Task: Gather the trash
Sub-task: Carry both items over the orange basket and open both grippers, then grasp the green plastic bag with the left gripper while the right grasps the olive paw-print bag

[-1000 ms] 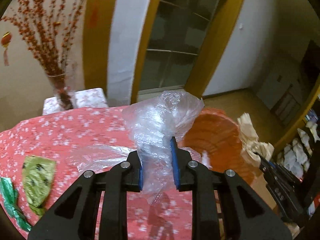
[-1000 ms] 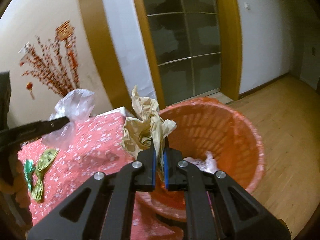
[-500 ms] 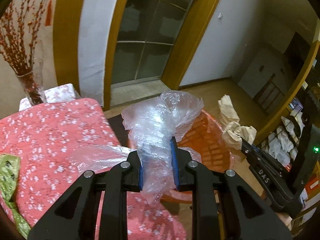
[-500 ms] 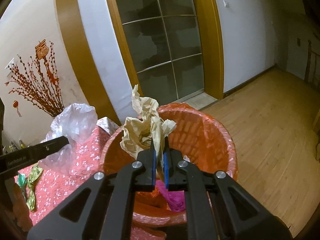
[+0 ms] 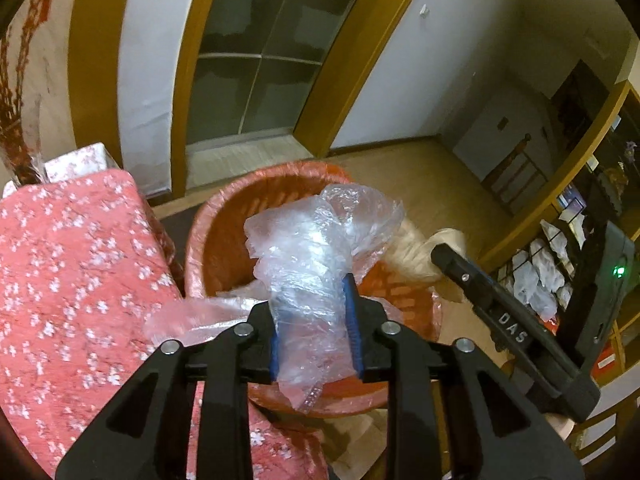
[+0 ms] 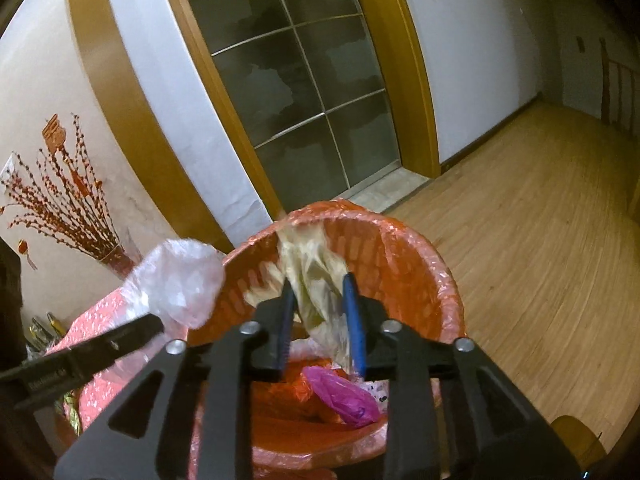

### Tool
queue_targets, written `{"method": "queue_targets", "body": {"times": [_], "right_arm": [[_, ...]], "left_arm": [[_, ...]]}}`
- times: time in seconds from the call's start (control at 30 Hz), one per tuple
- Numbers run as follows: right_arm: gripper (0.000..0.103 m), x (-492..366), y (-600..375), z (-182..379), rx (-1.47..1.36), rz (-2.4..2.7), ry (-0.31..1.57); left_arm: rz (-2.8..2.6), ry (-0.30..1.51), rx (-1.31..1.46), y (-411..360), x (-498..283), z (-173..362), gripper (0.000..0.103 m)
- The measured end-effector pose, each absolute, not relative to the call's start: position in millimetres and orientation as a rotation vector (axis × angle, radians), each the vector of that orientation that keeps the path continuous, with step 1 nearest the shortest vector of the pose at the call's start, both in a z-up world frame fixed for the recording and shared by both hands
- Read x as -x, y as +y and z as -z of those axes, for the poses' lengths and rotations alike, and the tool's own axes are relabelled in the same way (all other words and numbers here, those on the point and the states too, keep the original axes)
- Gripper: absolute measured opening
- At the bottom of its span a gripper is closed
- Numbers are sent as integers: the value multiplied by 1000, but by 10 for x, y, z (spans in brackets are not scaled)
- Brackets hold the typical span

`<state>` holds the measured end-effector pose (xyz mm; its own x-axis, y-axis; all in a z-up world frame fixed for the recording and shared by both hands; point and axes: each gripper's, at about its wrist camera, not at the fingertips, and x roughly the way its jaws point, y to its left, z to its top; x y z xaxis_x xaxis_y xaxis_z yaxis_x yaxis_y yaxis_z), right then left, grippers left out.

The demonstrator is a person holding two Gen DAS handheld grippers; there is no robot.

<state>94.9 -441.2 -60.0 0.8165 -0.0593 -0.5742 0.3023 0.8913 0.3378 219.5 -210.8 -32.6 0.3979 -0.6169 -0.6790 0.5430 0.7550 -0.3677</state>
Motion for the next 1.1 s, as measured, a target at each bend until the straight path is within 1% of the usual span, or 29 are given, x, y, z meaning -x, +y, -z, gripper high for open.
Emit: {"method": "queue_targets", "body": {"times": [0.07,0.23,0.3,0.4,0.47,0.53,0.57,0.63,0.67,0.7,0.77,0.9,1.1], "right_arm": [[30,-938,-4440,629,-438,205,592],[33,-883,-4507,682,-450,228,596],[34,-862,-4504,688,-453,237,594],[34,-825,-4466,678,-441,239,595],[34,-823,-4406,658,-410,242,597],[39,-828,-4335,642,-385,238,597],[41,-825,-4298,631,-374,233,595],[53,-802,-4199,599,-355,220,588],[56,-798,-4159,588,-351,213,582],[62,-789,-4102,575,-348,204,574],[67,-784,-3997,557,-340,187,567],[69,-843,-3606,522,-265,129,575],[69,-885,-2871,499,-191,-24,595]], "left_arm": [[730,918,88,-2122,-2210,391,33],[714,941,100,-2082,-2228,453,50],[715,946,106,-2066,-2228,449,52],[708,940,97,-2044,-2208,431,53],[692,923,92,-1983,-2173,396,56],[667,902,87,-1923,-2138,365,62],[653,890,82,-1882,-2120,349,63],[618,865,74,-1740,-2070,310,68],[605,857,71,-1686,-2060,297,68],[580,842,67,-1592,-2031,275,69],[530,811,65,-1378,-1965,232,71],[418,751,60,-925,-1845,168,77],[213,689,59,-174,-1685,126,80]]}}
